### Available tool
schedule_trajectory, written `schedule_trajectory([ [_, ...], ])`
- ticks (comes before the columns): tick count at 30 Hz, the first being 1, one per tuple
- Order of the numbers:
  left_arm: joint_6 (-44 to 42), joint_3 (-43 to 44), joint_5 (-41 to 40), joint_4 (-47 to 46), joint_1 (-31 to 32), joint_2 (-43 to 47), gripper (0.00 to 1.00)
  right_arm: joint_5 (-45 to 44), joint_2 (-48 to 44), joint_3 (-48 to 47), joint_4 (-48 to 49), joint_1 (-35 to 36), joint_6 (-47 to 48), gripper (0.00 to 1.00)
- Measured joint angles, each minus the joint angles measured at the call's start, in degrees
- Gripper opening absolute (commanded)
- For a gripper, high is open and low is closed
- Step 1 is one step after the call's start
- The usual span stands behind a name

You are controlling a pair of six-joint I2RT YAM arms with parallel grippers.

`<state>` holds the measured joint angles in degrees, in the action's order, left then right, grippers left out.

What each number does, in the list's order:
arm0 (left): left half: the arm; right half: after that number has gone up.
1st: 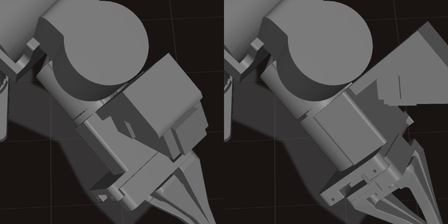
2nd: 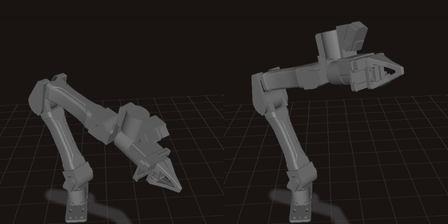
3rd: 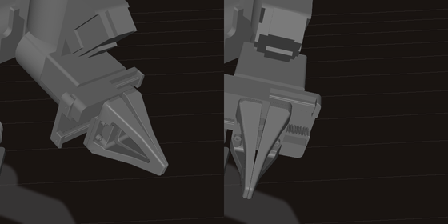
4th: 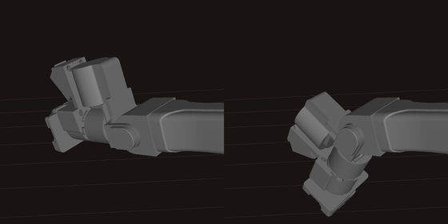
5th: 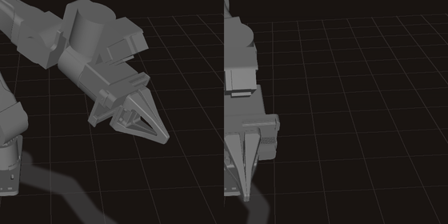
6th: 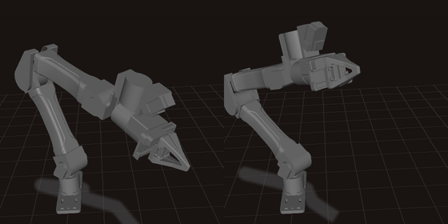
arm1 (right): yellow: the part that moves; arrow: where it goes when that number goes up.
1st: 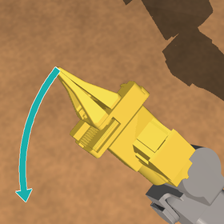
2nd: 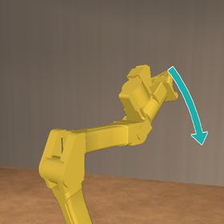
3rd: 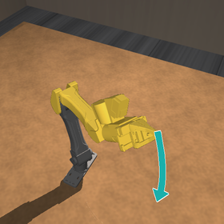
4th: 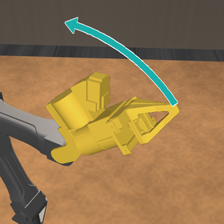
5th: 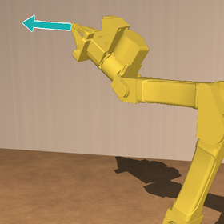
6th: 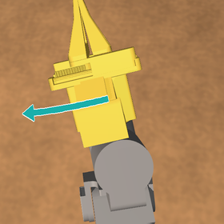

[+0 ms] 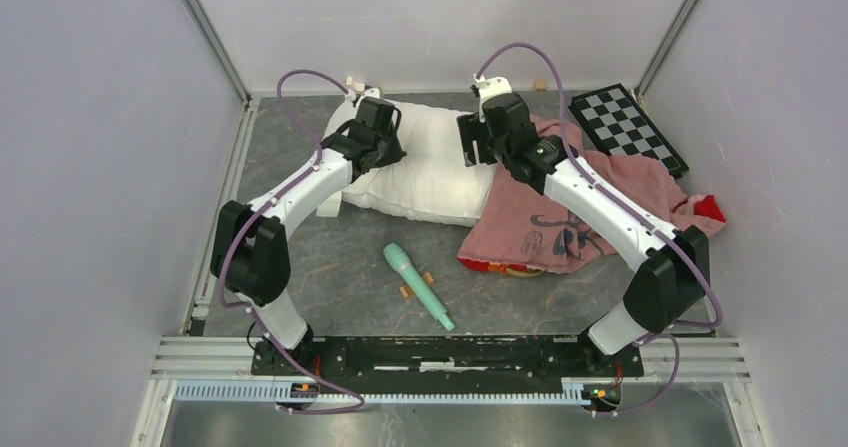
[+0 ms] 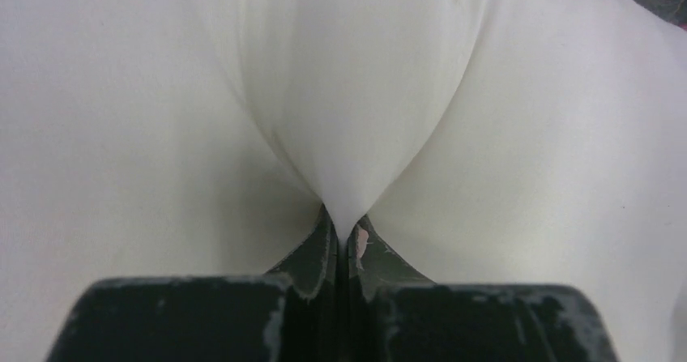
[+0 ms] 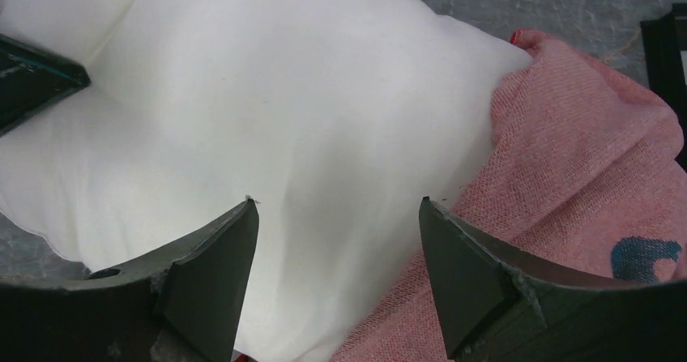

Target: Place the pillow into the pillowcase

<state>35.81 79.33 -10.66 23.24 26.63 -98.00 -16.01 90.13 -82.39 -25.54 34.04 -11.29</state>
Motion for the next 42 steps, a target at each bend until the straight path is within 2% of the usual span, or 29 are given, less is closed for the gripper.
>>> schedule_trajectory([
  [6,1.6,-0.35,0.5,-0.85,0.28,-0.24,0.02,-5.64,-3.5,5.95,-2.91,-0.02,-0.94,0.77],
  [11,2.58,-2.08,0.61,-2.25,0.26,0.26,0.03,-8.92,-5.07,9.4,-4.37,0.0,-2.05,0.62],
  [12,2.69,-2.56,0.7,-2.69,0.24,0.55,0.03,-9.16,-5.11,9.42,-4.55,0.07,-2.27,0.62],
  [15,3.34,-4.09,0.81,-4.02,0.17,1.36,0.02,-10.49,-4.87,8.9,-5.75,1.03,-2.8,0.72],
  [17,3.74,-4.98,0.83,-4.68,0.17,1.81,0.02,-12.22,-4.57,7.89,-6.99,2.32,-2.84,0.7],
  [22,4.31,-7.17,1.22,-6.45,0.13,3.1,0.02,-13.94,-4.76,7.61,-8.5,3.93,-2.16,0.4],
  [25,4.33,-8.15,1.38,-7.23,0.11,3.65,0.02,-14.05,-4.76,7.45,-9.97,3.82,-1.79,0.16],
  [27,4.39,-8.68,1.51,-7.54,0.11,3.98,0.03,-13.73,-4.63,6.43,-11.28,3.72,-1.4,0.03],
  [28,4.5,-8.94,1.6,-7.74,0.11,4.13,0.02,-13.0,-4.26,5.09,-12.37,3.65,-1.29,0.0],
  [31,5.14,-9.4,1.14,-8.09,0.57,4.39,0.02,-10.73,-0.52,-3.76,-15.02,4.33,-0.59,0.0],
  [36,5.4,-8.28,-2.4,-6.56,4.68,3.96,0.02,-7.78,10.45,-23.8,-17.16,8.85,0.04,0.0],
  [40,5.57,-7.78,-2.99,-5.14,6.86,3.39,0.02,-6.73,12.57,-23.71,-17.25,11.1,0.09,0.0],
  [41,5.73,-7.78,-2.99,-4.94,6.88,3.3,0.02,-6.86,12.26,-22.03,-16.7,11.1,0.07,0.06],
  [42,6.03,-7.76,-2.97,-4.92,6.86,3.28,0.02,-6.97,11.8,-20.15,-16.13,10.95,0.02,0.17],
])
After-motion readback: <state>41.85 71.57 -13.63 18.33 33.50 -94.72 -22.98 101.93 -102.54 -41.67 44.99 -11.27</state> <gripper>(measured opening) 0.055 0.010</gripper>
